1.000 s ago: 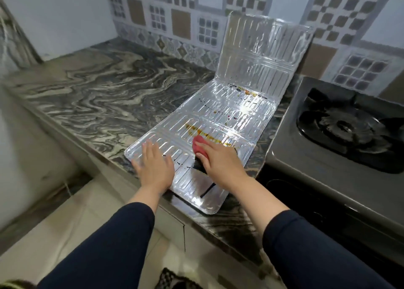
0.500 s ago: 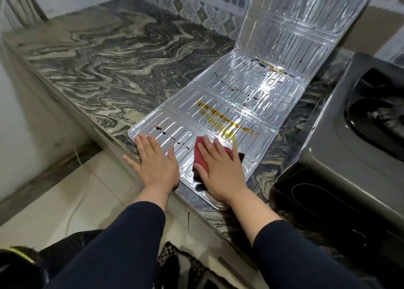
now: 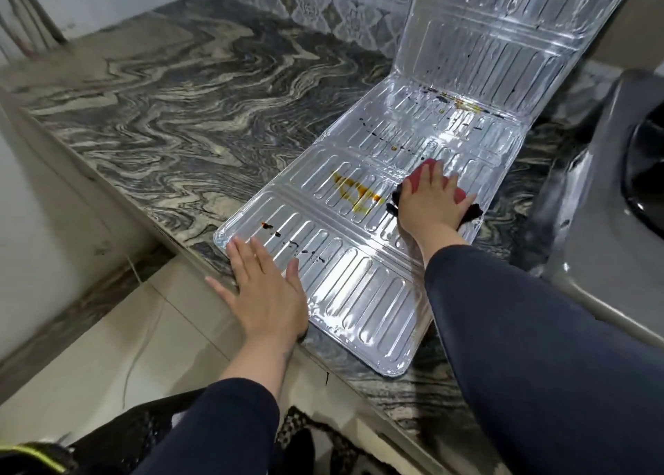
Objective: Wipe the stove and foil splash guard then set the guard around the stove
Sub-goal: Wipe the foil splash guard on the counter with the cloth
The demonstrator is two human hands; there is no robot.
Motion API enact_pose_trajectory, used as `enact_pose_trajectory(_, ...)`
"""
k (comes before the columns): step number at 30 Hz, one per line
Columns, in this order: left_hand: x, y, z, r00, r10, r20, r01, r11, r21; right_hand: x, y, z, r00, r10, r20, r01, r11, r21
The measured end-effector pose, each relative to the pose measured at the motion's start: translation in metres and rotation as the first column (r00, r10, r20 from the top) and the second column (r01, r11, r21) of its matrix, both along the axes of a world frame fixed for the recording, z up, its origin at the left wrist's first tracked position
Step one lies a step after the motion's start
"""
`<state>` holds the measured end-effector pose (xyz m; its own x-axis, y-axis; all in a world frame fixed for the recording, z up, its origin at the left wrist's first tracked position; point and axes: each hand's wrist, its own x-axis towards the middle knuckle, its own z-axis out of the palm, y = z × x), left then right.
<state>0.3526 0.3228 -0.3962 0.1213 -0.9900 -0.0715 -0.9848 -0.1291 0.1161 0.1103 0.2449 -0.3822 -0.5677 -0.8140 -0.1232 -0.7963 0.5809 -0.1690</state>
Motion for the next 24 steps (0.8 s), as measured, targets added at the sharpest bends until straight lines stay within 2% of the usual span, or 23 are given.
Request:
enact_pose_trajectory(3, -0.002, -0.001, -0.001, 0.999, 0.018, -0.03, -0.018, 1.0, -0.016, 0.007, 0.007, 0.003, 0.996, 0.086, -0.012, -0.085, 0.996, 0.025)
enact_pose_trajectory(6, -0.004, -0.001, -0.002, 0.998, 0.025, -0.049, -0.026, 1.0, -0.015, 0.038, 0.043, 0.005, 0.962, 0.273, -0.027, -0.273, 0.962, 0.016)
enact_pose_trajectory(14, 0.001, -0.001, 0.005, 0.992, 0.002, -0.124, 0.001, 1.0, 0.018, 0.097, 0.114, 0.009, 0.749, 0.662, -0.03, -0.661, 0.75, 0.031)
enact_pose_trajectory(17, 0.007, -0.001, 0.007, 0.981, -0.03, -0.191, 0.034, 0.999, 0.018, 0.101, 0.115, 0.006, 0.727, 0.685, -0.048, -0.684, 0.729, 0.025)
enact_pose_trajectory(19, 0.013, -0.006, 0.009, 0.974, -0.037, -0.222, 0.028, 0.999, -0.043, 0.1, 0.113, 0.005, 0.732, 0.68, -0.043, -0.68, 0.733, 0.008)
enact_pose_trajectory(21, 0.023, -0.022, 0.011, 0.977, -0.023, -0.211, 0.0, 0.994, -0.105, 0.1, 0.113, 0.003, 0.734, 0.678, -0.047, -0.679, 0.734, -0.007)
enact_pose_trajectory(24, 0.041, -0.057, 0.011, 0.985, -0.02, -0.174, 0.009, 0.998, -0.068, 0.1, 0.114, 0.004, 0.739, 0.673, -0.039, -0.674, 0.739, -0.011)
